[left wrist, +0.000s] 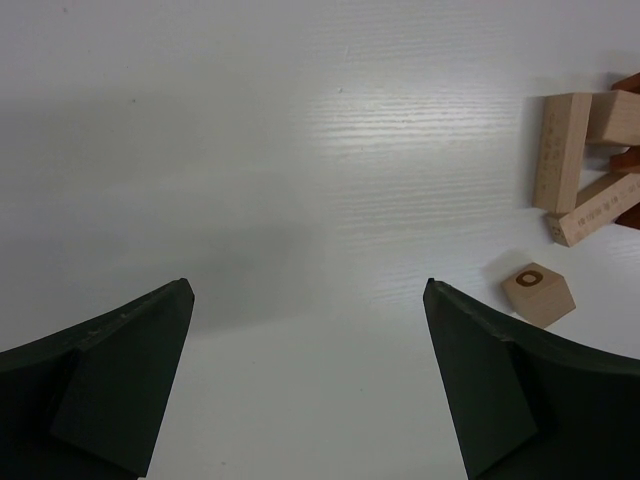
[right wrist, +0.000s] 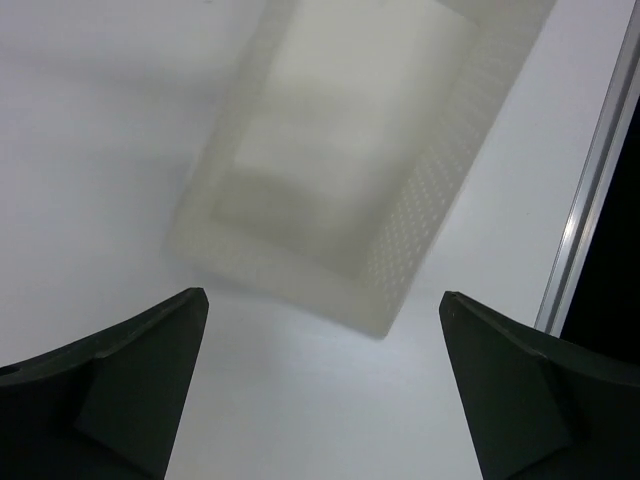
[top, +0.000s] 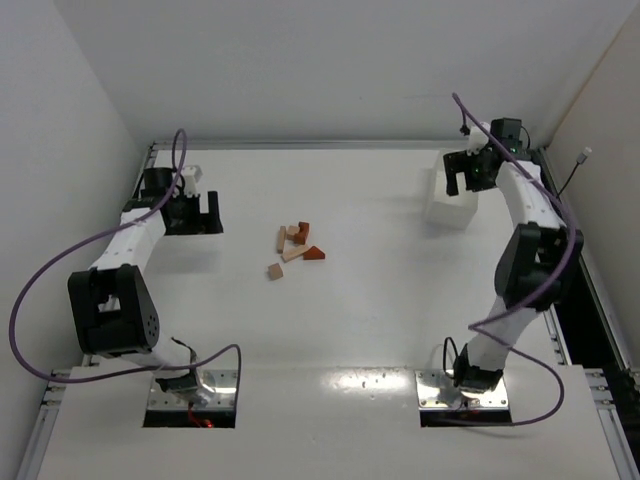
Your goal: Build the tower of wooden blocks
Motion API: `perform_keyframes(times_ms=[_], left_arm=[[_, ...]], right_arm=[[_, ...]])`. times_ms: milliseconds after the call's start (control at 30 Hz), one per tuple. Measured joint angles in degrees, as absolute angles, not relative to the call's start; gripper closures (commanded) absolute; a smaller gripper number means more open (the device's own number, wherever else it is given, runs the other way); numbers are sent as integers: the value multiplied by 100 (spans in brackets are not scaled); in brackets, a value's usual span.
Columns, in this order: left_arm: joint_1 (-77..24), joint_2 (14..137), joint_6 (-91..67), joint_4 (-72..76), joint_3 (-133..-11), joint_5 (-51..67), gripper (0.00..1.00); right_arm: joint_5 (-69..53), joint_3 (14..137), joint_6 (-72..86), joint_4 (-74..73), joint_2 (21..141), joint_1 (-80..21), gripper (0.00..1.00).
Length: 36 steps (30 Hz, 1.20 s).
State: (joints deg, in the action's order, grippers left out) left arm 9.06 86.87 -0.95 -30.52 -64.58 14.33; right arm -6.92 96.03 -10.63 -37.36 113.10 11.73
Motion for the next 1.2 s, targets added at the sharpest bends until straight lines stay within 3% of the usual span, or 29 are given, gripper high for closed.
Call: perform_keyframes(times_ms=[133,333,533,667,933,1200], left_arm=[[906,8576,-115,-3039,-6211,1431,0],[906,8475,-183,-3033,-6040,1441,0],[906,8473,-202,-3020,-6031,1500,2],[711,8462,-213,-3039,-6036,1444,14],[-919,8414,-279,-3026,-6069,950,38],[-1302,8849,-528,-2921,-6348,523,38]], right_arm=[[-773,8661,-1037,-3583,9736,679,0],[-1422,8523,-1151,-3601,8383,-202,6],[-1946,8982,-1225,-4187,9188,-1275,25],[-1957,8989,-1216,-4449,9810,-1678,25],[-1505,9011,-1090,-4482,9966,-1754,25],[-1129,8436,-1024,-4386,9509,-1664,25]])
